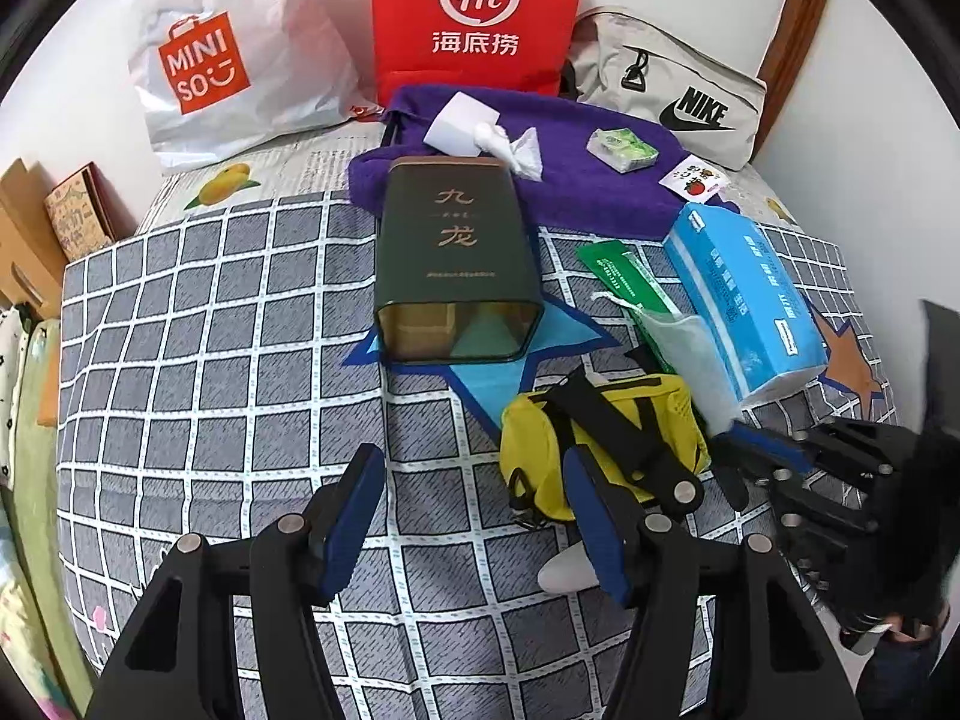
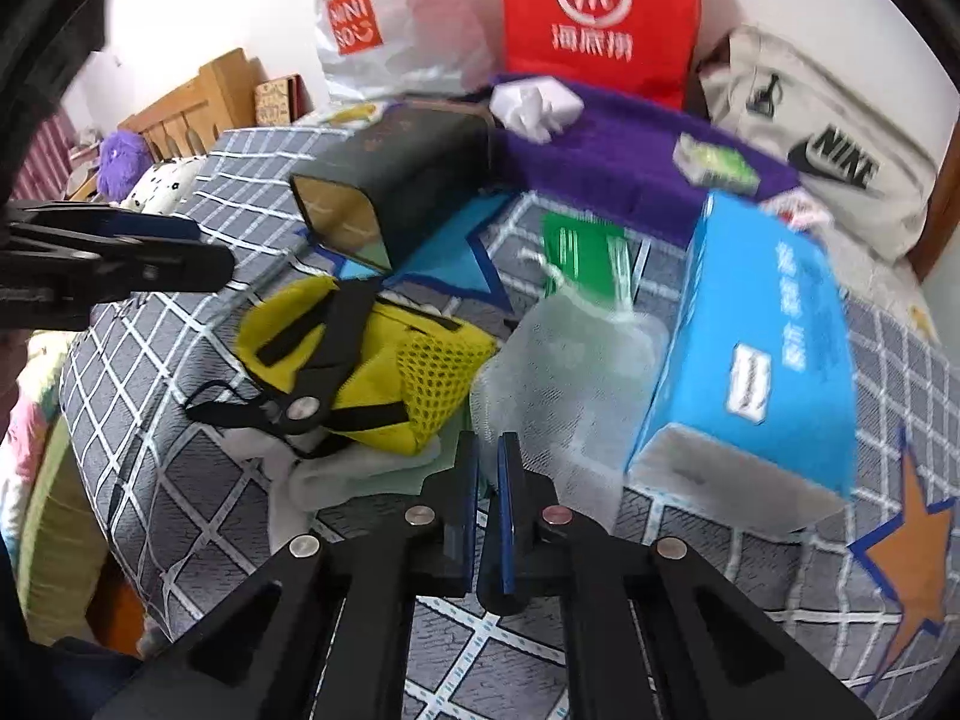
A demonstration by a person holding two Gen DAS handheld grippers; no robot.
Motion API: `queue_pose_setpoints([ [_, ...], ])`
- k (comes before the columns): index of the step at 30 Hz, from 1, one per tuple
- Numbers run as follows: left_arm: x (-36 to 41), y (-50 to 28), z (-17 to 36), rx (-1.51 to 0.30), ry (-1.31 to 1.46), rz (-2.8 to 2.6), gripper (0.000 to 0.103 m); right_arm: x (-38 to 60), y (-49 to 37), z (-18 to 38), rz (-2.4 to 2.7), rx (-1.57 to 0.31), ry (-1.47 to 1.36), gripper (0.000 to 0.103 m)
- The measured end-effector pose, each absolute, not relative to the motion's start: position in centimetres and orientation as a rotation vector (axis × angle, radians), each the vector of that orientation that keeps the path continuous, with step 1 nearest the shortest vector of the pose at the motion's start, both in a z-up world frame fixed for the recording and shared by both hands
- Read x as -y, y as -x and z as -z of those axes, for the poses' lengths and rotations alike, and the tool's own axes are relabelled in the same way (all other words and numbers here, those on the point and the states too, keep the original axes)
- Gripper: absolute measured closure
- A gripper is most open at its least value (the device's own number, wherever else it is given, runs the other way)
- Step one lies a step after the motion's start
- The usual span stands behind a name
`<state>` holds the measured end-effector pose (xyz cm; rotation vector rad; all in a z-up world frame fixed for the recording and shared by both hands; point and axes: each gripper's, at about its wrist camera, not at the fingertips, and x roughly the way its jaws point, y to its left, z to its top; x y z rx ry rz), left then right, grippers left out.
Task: Organize soft objects
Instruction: 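Close right gripper on white mesh bag while left gripper moves to yellow bag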
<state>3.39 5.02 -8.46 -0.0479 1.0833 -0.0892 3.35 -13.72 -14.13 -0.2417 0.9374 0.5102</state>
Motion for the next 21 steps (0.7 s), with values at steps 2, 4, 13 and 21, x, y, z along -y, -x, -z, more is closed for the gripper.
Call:
queue_pose_setpoints([
  [2, -5.1, -3.3, 8.5, -1.084, 0.051, 0.092, 0.043, 14.2, -2.6, 12.9, -0.509, -0.908, 0.225, 0.098],
  [4, -5.0, -3.3, 8.6, -1.083, 0.055, 0.091, 0.043, 14.9, -1.9, 11.6, -0.527, -0.901, 0.183, 0.098],
  [13, -4.6, -3.3, 9.2, -1.085, 0.07, 0.117, 0.043, 18.9, 1.3, 9.0, -0.545, -0.918, 0.065, 0.098],
  [21, -3.7, -3.6, 10.0, -1.106, 0.059, 0.138, 0.043, 22.1, 0.4, 13.2, -0.417, -1.03, 0.02, 0.094],
])
